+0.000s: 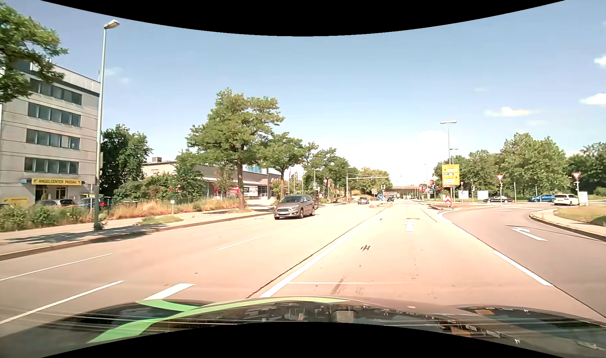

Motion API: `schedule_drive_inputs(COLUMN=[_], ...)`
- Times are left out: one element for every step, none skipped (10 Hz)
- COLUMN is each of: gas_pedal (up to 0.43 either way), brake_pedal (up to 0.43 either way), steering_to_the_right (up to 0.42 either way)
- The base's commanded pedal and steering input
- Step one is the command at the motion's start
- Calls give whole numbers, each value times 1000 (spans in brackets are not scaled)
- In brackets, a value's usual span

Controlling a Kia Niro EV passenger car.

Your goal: Follow the waypoints while adhering to traffic rules and regulations

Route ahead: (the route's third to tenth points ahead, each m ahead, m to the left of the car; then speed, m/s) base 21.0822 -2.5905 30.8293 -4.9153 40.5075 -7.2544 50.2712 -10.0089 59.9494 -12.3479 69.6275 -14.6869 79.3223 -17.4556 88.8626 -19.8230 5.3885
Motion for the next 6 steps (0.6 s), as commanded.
schedule_drive_inputs(gas_pedal=[209, 209, 209, 209, 197, 197], brake_pedal=[0, 0, 0, 0, 0, 0], steering_to_the_right=[132, 130, 127, 123, 121, 121])
